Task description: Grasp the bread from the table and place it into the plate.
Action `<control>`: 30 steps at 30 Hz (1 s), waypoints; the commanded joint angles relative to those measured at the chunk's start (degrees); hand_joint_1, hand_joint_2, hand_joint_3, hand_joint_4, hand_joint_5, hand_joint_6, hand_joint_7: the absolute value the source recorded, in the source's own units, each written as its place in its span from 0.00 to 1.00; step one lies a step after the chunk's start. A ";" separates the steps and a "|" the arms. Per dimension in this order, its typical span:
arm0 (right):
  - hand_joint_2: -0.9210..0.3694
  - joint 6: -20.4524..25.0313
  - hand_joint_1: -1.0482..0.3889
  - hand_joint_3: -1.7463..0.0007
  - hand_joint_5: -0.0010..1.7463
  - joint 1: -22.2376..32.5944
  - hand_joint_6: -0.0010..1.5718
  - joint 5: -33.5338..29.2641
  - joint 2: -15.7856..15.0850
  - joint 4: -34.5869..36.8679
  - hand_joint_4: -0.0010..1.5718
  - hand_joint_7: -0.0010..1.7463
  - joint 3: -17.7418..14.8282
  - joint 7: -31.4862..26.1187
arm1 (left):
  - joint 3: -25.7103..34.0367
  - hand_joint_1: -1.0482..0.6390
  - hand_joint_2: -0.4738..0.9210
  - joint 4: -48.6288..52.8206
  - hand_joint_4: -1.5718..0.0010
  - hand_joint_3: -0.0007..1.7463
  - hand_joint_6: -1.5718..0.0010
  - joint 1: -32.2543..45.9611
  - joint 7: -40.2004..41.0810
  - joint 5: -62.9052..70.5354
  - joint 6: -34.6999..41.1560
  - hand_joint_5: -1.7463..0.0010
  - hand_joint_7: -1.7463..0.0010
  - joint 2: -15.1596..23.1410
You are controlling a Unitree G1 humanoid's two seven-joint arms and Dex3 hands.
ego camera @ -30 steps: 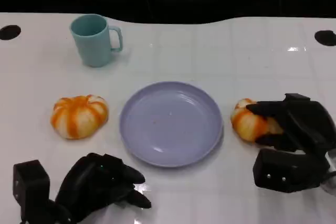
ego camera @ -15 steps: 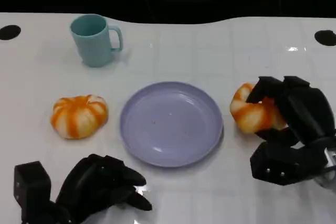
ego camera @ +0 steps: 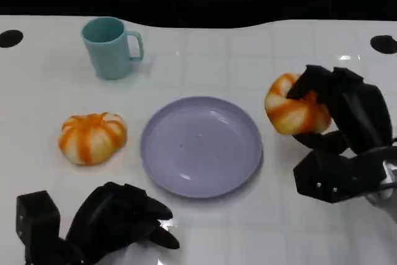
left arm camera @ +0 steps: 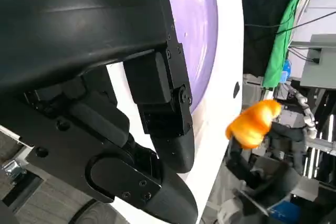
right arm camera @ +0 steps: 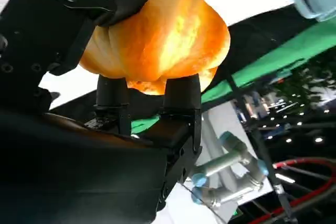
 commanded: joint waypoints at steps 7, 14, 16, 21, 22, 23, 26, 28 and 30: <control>0.52 -3.88 0.63 0.15 1.00 -3.25 0.49 1.55 3.27 -2.15 0.62 0.95 2.01 11.01 | 0.15 0.00 0.87 -0.63 0.00 0.00 0.00 0.85 0.73 0.38 0.28 0.86 0.97 1.01; 0.51 -4.99 0.61 0.15 1.00 -3.49 0.49 1.50 5.65 -3.59 0.62 0.93 2.94 15.27 | 0.02 0.00 0.87 -1.08 0.00 0.00 0.00 1.16 0.78 0.33 0.60 0.86 0.97 1.03; 0.50 -5.11 0.62 0.16 1.00 -3.59 0.50 1.20 6.25 -3.55 0.62 0.92 3.16 15.70 | -0.06 0.00 0.87 -1.44 0.00 0.00 0.00 1.44 0.49 0.23 0.65 0.86 0.97 1.18; 0.50 -5.14 0.64 0.18 1.00 -4.59 0.49 1.03 8.47 -1.67 0.61 0.94 3.95 16.64 | -0.17 0.00 0.88 -1.58 0.00 0.00 0.00 1.71 0.52 0.28 0.50 0.86 0.98 1.15; 0.49 -4.82 0.64 0.19 1.00 -4.86 0.48 0.93 8.94 -1.24 0.60 0.94 4.12 16.82 | -0.21 0.00 0.87 -1.79 0.00 0.00 0.00 1.82 0.66 0.26 0.79 0.86 0.98 1.10; 0.49 -4.50 0.64 0.19 1.00 -5.09 0.48 0.93 9.37 -0.86 0.60 0.94 4.24 16.97 | -0.25 0.00 0.87 -1.91 0.00 0.00 0.00 1.89 0.76 0.29 0.90 0.86 0.98 1.06; 0.47 -4.25 0.64 0.20 1.00 -5.85 0.48 1.35 10.60 0.87 0.58 0.93 4.47 17.25 | -0.35 0.00 0.88 -2.05 0.00 0.00 0.00 1.98 0.59 0.30 0.76 0.86 0.98 1.05; 0.46 -4.25 0.64 0.20 1.00 -6.31 0.48 1.63 11.23 1.99 0.57 0.91 4.49 17.65 | -0.46 0.00 0.87 -2.22 0.00 0.00 0.00 2.05 0.51 0.37 0.65 0.86 0.98 1.08; 0.45 -4.13 0.64 0.21 1.00 -6.64 0.49 1.90 11.67 2.79 0.56 0.88 4.37 18.11 | -0.58 0.00 0.88 -2.41 0.00 0.00 0.00 2.13 0.57 0.49 0.63 0.86 0.98 1.15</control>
